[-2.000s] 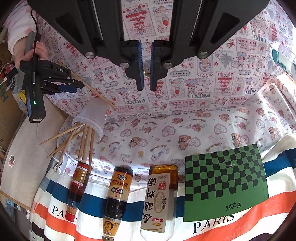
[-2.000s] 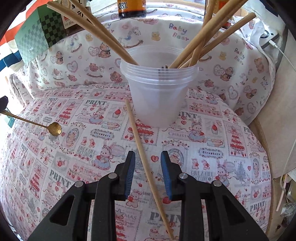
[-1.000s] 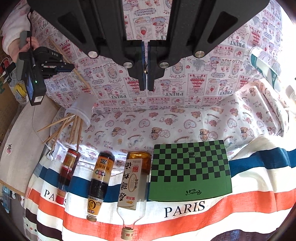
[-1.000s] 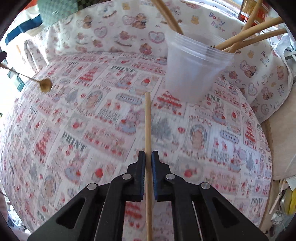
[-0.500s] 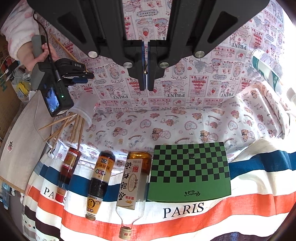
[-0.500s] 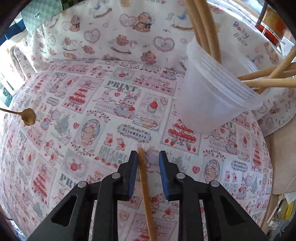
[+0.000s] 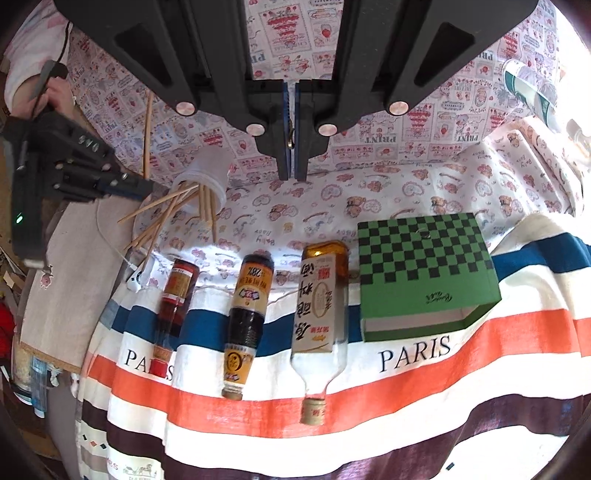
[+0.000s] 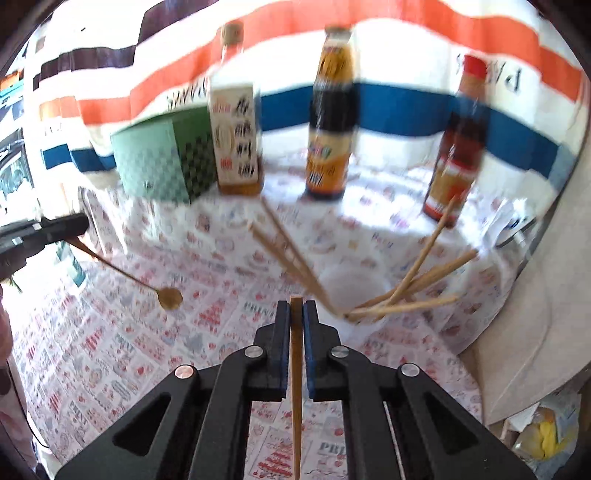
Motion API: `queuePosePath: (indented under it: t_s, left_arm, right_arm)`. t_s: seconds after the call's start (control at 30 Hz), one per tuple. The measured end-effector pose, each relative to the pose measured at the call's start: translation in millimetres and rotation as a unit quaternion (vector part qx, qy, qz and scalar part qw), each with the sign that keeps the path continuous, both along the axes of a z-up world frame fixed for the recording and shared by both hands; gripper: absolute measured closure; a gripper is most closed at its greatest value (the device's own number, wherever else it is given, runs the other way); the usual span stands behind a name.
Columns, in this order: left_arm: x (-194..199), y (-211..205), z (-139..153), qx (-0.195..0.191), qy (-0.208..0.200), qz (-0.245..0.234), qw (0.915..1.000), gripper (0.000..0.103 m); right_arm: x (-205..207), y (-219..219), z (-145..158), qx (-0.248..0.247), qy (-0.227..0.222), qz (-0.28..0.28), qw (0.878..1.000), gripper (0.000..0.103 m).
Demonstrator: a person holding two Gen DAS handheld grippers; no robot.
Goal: Organize utensils
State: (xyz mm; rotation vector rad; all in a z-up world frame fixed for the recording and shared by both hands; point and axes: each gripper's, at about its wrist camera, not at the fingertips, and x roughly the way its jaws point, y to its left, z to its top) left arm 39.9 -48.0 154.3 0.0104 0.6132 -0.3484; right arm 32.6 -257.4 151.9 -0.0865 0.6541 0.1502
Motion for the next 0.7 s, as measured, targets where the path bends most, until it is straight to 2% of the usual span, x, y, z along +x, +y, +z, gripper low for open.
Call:
queuePosePath:
  t_s: [0.1, 0.2, 0.4, 0.47, 0.6, 0.7]
  left_arm:
    - [1, -18, 16, -0.007, -0.006, -0.016, 0.9998, 0.102]
    - [5, -35, 28, -0.02, -0.002, -0.038, 0.9991, 0.102]
    - [10, -73, 46, -0.023, -0.002, -0.076, 0.9968, 0.102]
    - [12, -82, 52, -0.024, -0.011, -0.078, 0.9966, 0.102]
    - [18, -104, 63, 0.001, -0.049, -0.076, 0.9959, 0.102]
    - [35, -118, 57, -0.002, -0.037, -0.066, 0.9971, 0.102]
  right_arm:
    - [-14, -14, 52, 0.011, -0.063, -0.018, 0.998, 0.095]
    - [-17, -18, 91, 0.009, -0.113, -0.035, 0.993, 0.095]
    - [-4, -25, 136, -0.003, -0.181, -0.062, 0.982, 0.095]
    - [-1, -29, 140, 0.002, -0.194, -0.064, 0.979, 0.095]
    - [7, -32, 130, 0.009, -0.207, -0.052, 0.977, 0.095]
    - [13, -33, 108, -0.003, -0.21, -0.062, 0.976, 0.095]
